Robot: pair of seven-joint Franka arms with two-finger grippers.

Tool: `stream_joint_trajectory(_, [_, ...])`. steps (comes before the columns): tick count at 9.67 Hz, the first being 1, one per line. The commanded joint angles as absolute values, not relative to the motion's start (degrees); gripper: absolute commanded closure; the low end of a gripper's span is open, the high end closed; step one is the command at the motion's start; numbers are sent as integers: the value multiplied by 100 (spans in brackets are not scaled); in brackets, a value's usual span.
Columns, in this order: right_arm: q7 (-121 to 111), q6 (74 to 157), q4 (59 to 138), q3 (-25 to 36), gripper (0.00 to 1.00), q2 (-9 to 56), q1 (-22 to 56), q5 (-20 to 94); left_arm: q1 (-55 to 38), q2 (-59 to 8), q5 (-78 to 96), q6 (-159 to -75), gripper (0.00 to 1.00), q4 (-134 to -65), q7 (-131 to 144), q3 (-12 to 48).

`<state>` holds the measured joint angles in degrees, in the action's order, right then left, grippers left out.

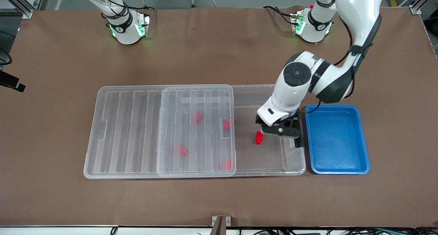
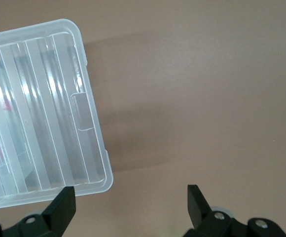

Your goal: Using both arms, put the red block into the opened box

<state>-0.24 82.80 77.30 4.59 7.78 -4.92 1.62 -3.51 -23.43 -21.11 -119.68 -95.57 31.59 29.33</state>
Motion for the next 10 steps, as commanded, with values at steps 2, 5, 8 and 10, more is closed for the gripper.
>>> stream_joint_trajectory(2, [-105, 8297, 7875, 457, 0, 659, -519, 193, -193, -1252, -1156, -11550, 0, -9861, 3068, 2244])
stream_joint_trajectory(5, [-271, 8611, 7998, 501, 0, 790, -615, 185, -176, -407, -197, -10910, 0, -9905, 1736, 1444])
stream_joint_trajectory(8, [-903, 9541, 8251, 615, 0, 1457, -650, 158, -132, 366, 237, -9779, 0, -9870, 1020, 854])
stream_joint_trajectory(10, [-1159, 9922, 8323, 624, 0, 1905, -615, 141, -132, 475, 255, -9343, 0, -9722, 967, 625])
